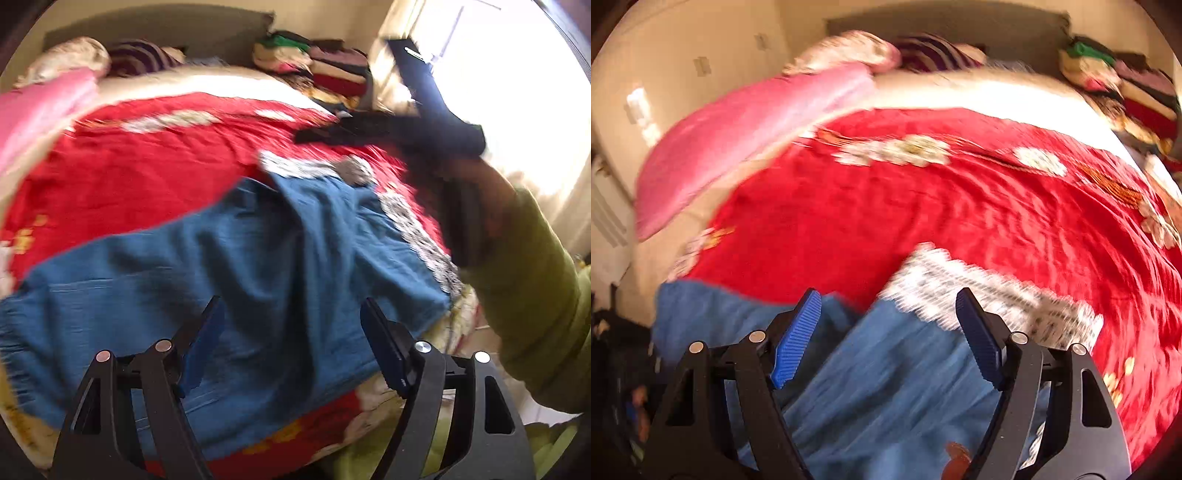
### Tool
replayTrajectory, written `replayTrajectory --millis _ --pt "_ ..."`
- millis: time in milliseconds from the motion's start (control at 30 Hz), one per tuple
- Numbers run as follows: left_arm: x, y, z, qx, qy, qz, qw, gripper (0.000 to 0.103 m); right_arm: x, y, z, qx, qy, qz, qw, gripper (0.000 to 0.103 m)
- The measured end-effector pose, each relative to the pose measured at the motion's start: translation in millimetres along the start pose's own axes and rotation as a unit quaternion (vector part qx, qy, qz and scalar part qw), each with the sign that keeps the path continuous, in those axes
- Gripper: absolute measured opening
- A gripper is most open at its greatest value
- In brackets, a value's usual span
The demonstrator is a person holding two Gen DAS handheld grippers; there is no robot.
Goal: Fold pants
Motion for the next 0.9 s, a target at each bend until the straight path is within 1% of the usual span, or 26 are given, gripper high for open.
replayTrajectory --millis 33,67,100,133,233,267,333,367,400,433,467,500,533,633,733,800,867,900 --pt "-6 -2 -7 -0.004 -0.005 0.008 0.9999 0.058 -10 5 -6 -0.003 0.0 0.01 1.0 0.069" --pt "-15 -4 -13 -0.01 -0.01 0.016 0.9998 0.054 -17 6 -12 -0.002 -0.008 0.018 1.0 0.069" --pt "-21 -5 -16 -0.012 -0.01 0.023 0.9996 0.047 -26 8 -16 0.002 -0.017 0.027 1.0 0.069" --pt "-27 -6 -19 -0.012 -0.014 0.03 0.9994 0.044 -38 9 -17 0.007 -0.02 0.039 0.999 0.069" --pt "-48 -11 -26 -0.008 -0.018 0.051 0.9985 0.043 -63 9 -28 0.005 -0.032 0.063 0.998 0.069" --pt "-51 -12 -27 -0.009 -0.016 0.053 0.9984 0.043 -71 8 -33 0.002 -0.046 0.07 0.996 0.069" --pt "-58 -13 -28 -0.013 -0.01 0.052 0.9985 0.043 -81 6 -39 0.003 -0.057 0.076 0.995 0.068" --pt "-59 -14 -31 -0.016 -0.007 0.048 0.9987 0.043 -86 4 -44 0.002 -0.061 0.078 0.995 0.057" --pt "-59 -13 -31 -0.02 -0.003 0.046 0.9987 0.041 -89 3 -48 0.0 -0.061 0.08 0.995 0.044" --pt "-60 -12 -31 -0.022 0.001 0.043 0.9988 0.033 -91 1 -51 -0.002 -0.058 0.082 0.995 0.024" --pt "-59 -11 -30 -0.021 0.003 0.041 0.9989 0.029 -89 0 -55 -0.004 -0.055 0.076 0.996 0.017" --pt "-58 -11 -29 -0.018 0.0 0.041 0.999 0.027 -84 0 -57 -0.008 -0.047 0.064 0.997 0.012" --pt "-57 -12 -28 -0.015 -0.003 0.041 0.999 0.027 -76 1 -57 -0.014 -0.04 0.052 0.998 0.007" --pt "-54 -12 -28 -0.019 -0.001 0.032 0.9993 0.027 -33 2 -58 -0.016 -0.04 0.001 0.999 0.006" --pt "-55 -9 -27 -0.021 0.001 0.022 0.9995 0.028 5 -2 -60 -0.03 -0.03 -0.035 0.998 0.006" --pt "-52 -9 -27 -0.022 0.004 0.017 0.9996 0.027 38 -11 -63 -0.041 -0.03 -0.06 0.997 0.006" --pt "-48 -7 -26 -0.03 0.014 0.008 0.9994 0.026 70 -23 -65 -0.052 -0.033 -0.082 0.995 0.006" --pt "-46 -6 -26 -0.033 0.016 0.002 0.9993 0.013 82 -30 -67 -0.058 -0.033 -0.089 0.994 0.006"
Point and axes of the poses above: each gripper's, at about its wrist camera, not at the fingertips, and x roughly against the way its jaws point, z to its left, y to its top, the point moved 10 cm from there along -x, roughly the way its jaws point, and after that the axes turned 15 degrees about y, right-handed, at the moved point
